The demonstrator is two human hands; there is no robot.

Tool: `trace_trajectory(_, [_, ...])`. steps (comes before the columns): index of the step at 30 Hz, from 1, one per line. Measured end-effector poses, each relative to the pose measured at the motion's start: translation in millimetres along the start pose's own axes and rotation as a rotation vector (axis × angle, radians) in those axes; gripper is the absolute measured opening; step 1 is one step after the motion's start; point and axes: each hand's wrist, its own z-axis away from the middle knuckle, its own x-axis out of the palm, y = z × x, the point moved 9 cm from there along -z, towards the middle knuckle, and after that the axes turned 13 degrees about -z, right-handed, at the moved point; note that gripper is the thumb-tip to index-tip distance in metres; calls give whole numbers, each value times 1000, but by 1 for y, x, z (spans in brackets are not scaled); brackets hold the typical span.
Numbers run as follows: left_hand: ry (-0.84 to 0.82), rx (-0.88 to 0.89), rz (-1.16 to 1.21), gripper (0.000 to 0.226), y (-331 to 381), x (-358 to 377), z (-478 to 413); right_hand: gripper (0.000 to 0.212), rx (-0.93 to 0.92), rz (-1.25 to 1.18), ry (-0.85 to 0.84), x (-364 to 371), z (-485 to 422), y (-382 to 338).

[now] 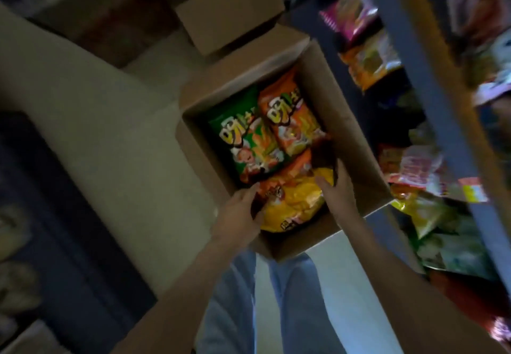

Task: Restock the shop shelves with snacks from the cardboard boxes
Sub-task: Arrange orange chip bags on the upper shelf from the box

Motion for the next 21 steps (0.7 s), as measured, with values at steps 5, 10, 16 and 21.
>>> trace_trajectory(5, [131, 77, -201, 81, 32, 12, -31, 35, -49, 57, -36, 15, -20, 9])
trace_trajectory(10, [3, 90, -146, 113, 56, 33, -45, 32, -219, 105, 88, 6, -7, -16])
trace_trajectory(16, [117, 64, -111, 123, 63, -4, -44, 26, -416, 1, 91, 2, 19, -93])
trace_trajectory(21, [485, 175, -276, 106, 61, -70, -36, 27, -422, -380, -45, -9, 27, -141])
